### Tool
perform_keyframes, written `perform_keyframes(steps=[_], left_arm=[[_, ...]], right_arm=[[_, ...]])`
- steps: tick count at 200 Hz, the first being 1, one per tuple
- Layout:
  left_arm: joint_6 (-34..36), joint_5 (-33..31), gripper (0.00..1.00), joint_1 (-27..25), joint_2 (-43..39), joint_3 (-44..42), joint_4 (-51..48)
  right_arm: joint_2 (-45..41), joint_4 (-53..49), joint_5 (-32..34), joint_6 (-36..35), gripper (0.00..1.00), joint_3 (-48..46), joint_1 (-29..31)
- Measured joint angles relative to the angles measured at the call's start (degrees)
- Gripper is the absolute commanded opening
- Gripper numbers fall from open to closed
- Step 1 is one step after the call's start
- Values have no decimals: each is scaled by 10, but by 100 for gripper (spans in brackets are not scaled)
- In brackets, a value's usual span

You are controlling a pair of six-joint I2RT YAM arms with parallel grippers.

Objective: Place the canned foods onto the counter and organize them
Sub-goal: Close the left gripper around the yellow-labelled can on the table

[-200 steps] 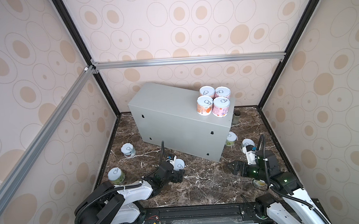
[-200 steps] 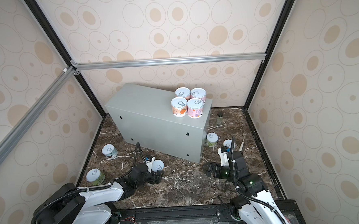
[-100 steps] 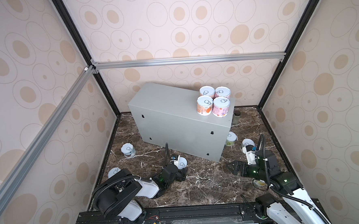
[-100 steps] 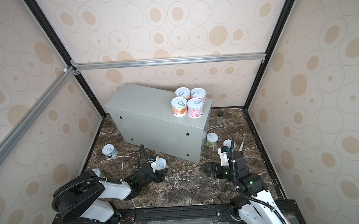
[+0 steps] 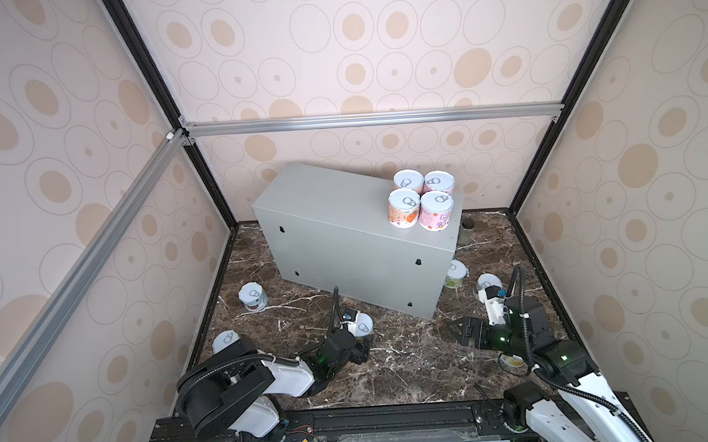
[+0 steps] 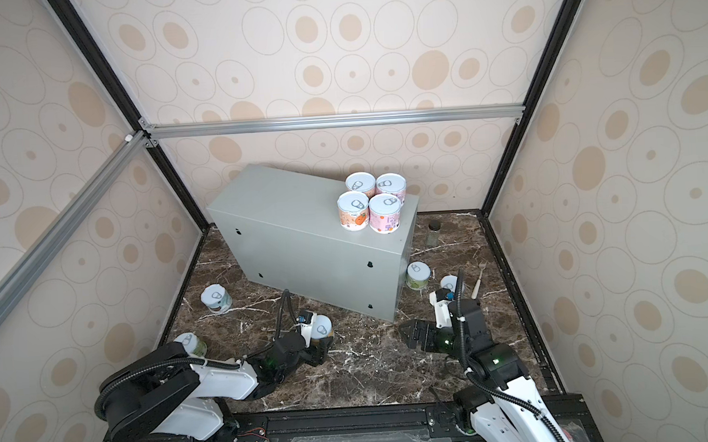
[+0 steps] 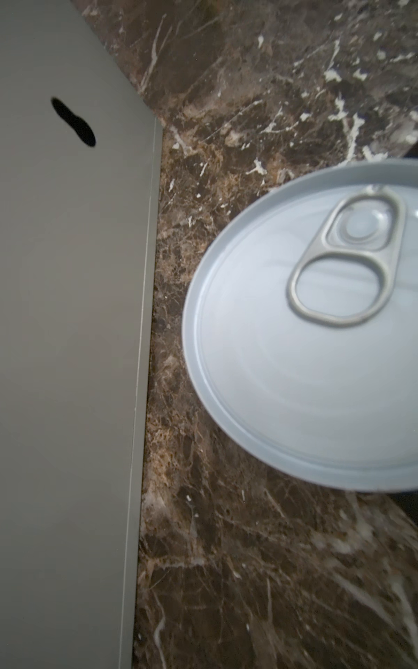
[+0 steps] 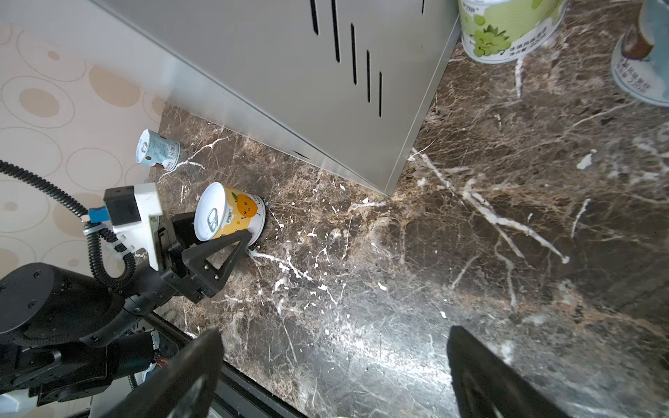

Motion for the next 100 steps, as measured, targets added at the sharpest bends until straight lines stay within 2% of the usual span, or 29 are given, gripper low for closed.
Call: perform_keyframes(steps=[49,100], left_arm=[[-2,-23,66,-12,-77,-9,-31],[-2,-43,65,-13,-196,4,-118]], right_arm=[[-2,-13,-2,-5,99,15,0],[-21,-17,-2,-5,99,15,0]])
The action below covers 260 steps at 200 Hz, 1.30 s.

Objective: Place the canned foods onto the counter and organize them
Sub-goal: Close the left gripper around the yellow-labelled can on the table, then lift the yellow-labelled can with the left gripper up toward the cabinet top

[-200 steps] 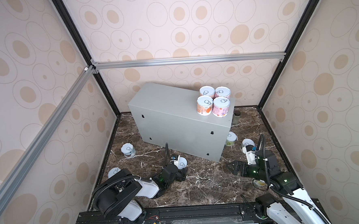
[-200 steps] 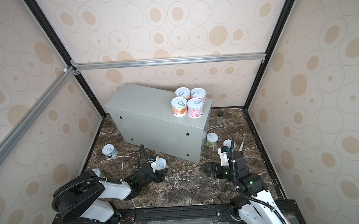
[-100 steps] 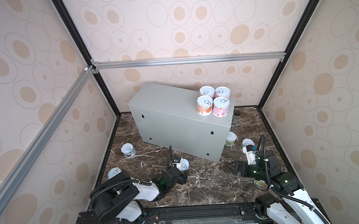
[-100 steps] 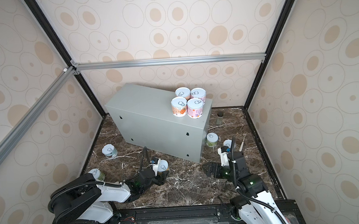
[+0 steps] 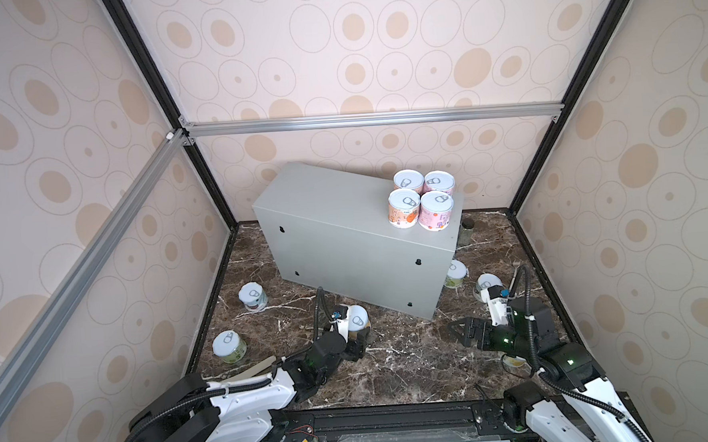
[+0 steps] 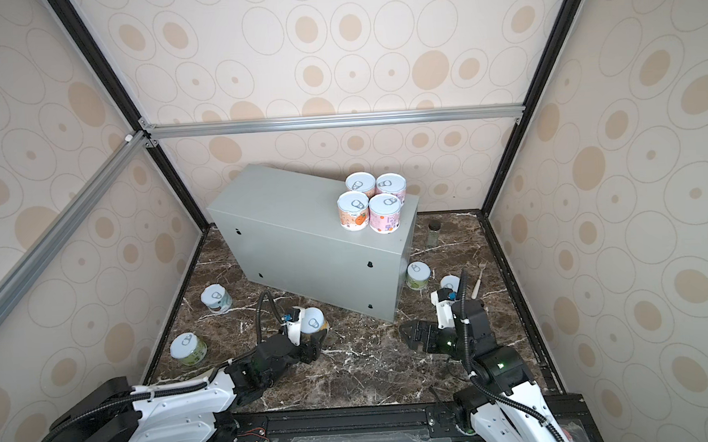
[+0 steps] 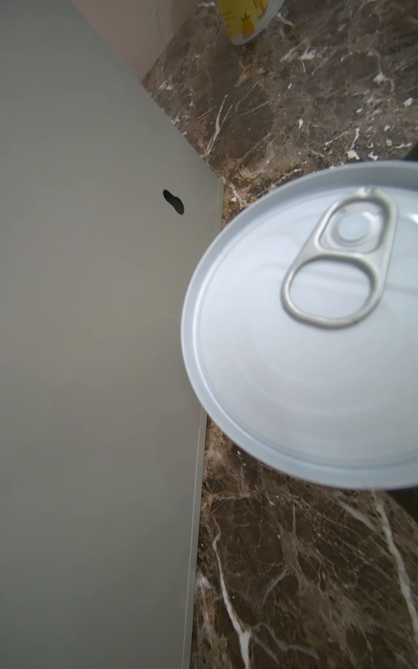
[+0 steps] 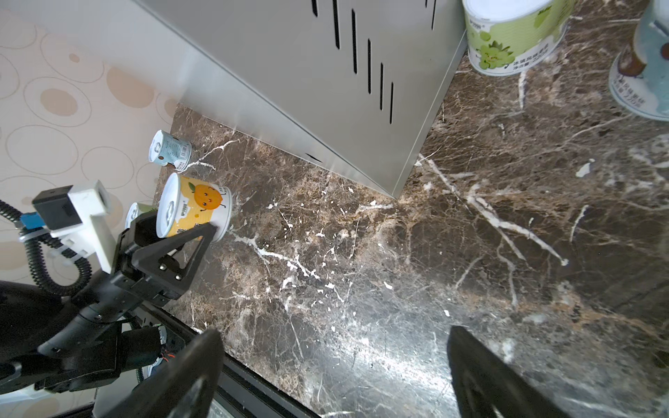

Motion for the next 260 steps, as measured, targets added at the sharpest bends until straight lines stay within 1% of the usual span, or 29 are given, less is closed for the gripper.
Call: perform_keyframes(steps=[48,90,133,162,207,260], left_arm=[[2,-15,64,0,-117,41,-101],[19,-29,64,0,-178,98,-195],[44,-42,64,0,-184,185,-268],[66,-66,64,0,-168,261,-315],[101,-86,64,0,-155,355,-366],[128,-97,66,0,-148,437,-436]], right_arm=[[-3,-13,0,-2,99,21,0],[-14,-28,0,-5,99,57,0],[-15,-50,0,-18,98,92,0],[-16,-56,0,-19,99,94,0],[-9,-60,0,-22,99,111,0],[-1,-60,2,-37,99,152,0]])
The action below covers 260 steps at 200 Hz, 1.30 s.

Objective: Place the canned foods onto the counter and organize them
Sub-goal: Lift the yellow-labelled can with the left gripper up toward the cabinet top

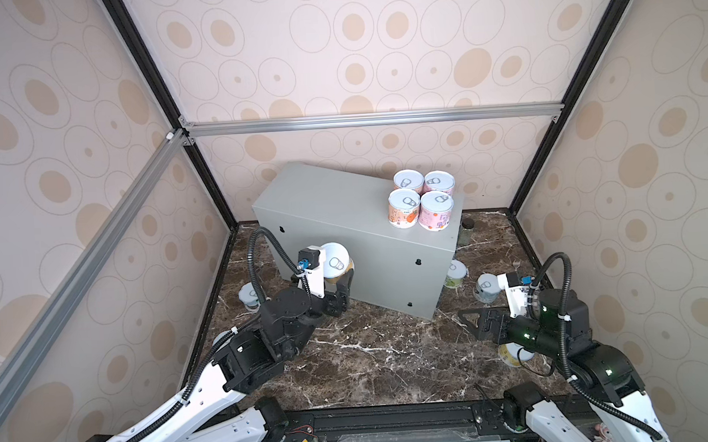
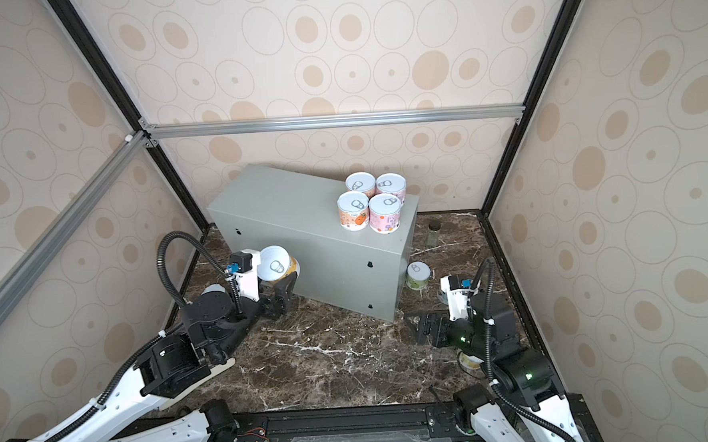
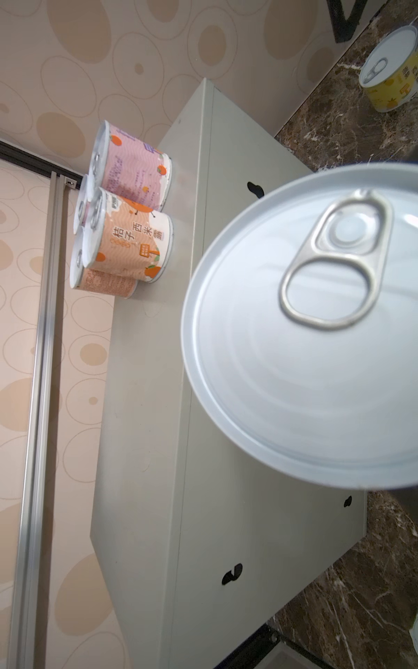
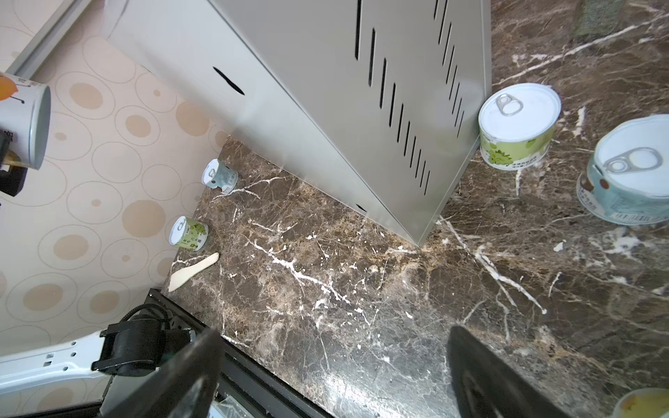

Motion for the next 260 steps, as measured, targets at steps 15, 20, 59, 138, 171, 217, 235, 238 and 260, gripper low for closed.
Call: perform_keyframes(steps=[15,20,59,138,171,217,235,238,260], left_arm=[[5,-2,66,0,3,17,-16],[6,-2,66,0,5,21,-21],[18,6,66,2,31,60,-59],[40,67,67,56,94,133,-78],[41,106,66,93,112,149,-82],[42,148,66,118,135,180,-89],[46,158,66,126,140,198,-92],[47,161,66,128,142,201,-92],[50,173,65,142,155,229,-95]], right_arm=[[3,0,0,-4,99,5,0],[5,0,0,-4,99,6,0],[18,-1,2,-14,99,20,0],[24,-8,14,-28,99,56,0],[24,-8,22,-28,98,57,0],[40,-13,26,-31,99,85,0],[53,-14,26,-36,99,104,0],[54,-14,26,-36,99,105,0],[53,-14,26,-38,99,106,0]])
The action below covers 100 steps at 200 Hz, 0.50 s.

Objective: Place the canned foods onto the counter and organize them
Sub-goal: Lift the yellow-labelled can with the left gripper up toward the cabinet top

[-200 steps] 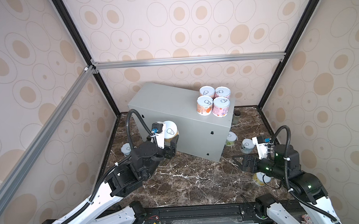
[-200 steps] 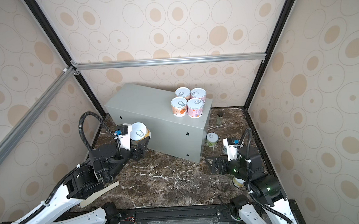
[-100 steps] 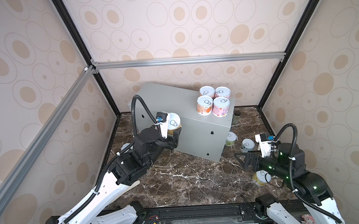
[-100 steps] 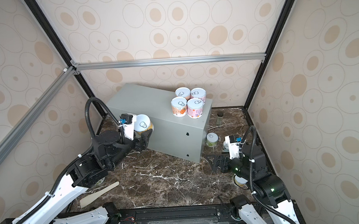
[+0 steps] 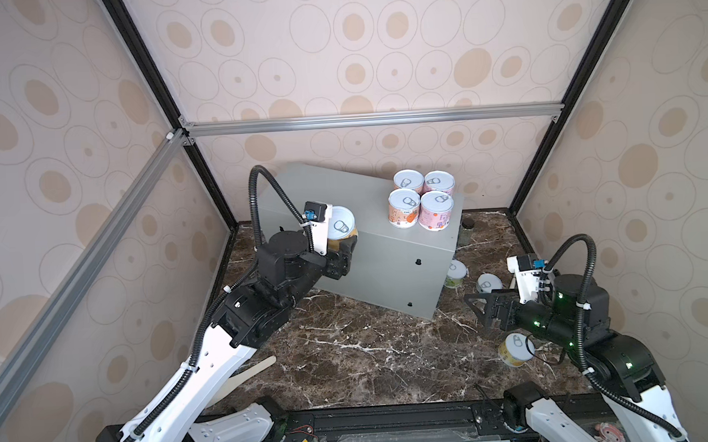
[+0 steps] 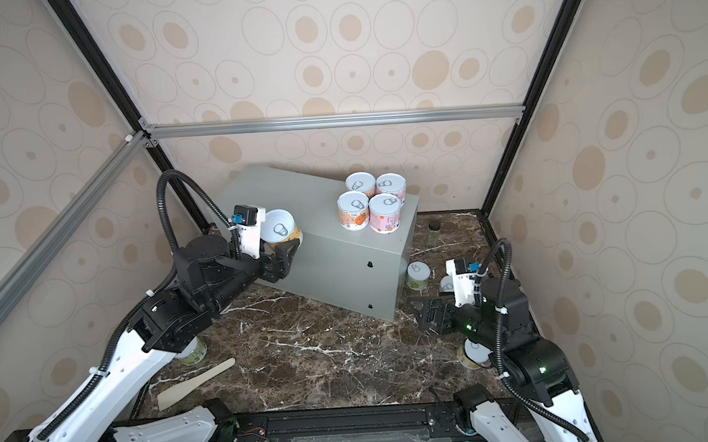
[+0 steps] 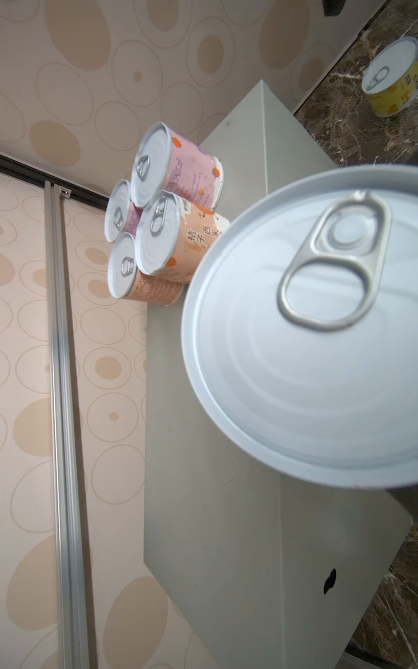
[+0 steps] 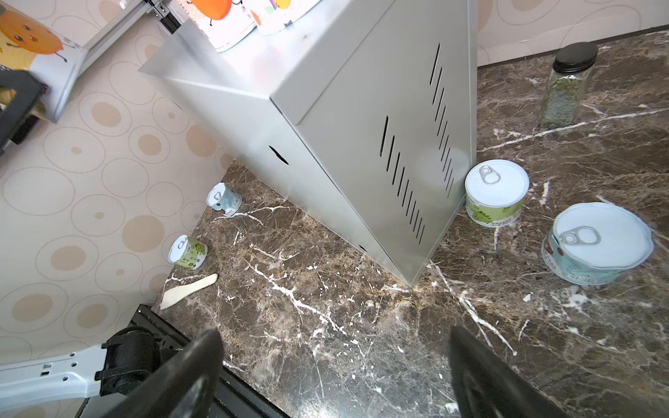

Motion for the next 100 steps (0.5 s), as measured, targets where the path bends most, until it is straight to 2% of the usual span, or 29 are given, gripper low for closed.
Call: perform_keyframes(steps=[53,100], left_arm=[[6,33,64,26,60,87,-26],[12,73,63,54,128,167,-59]], right_arm=[[12,1,1,0,99,5,0],[53,1,-1,-2,99,55,0]])
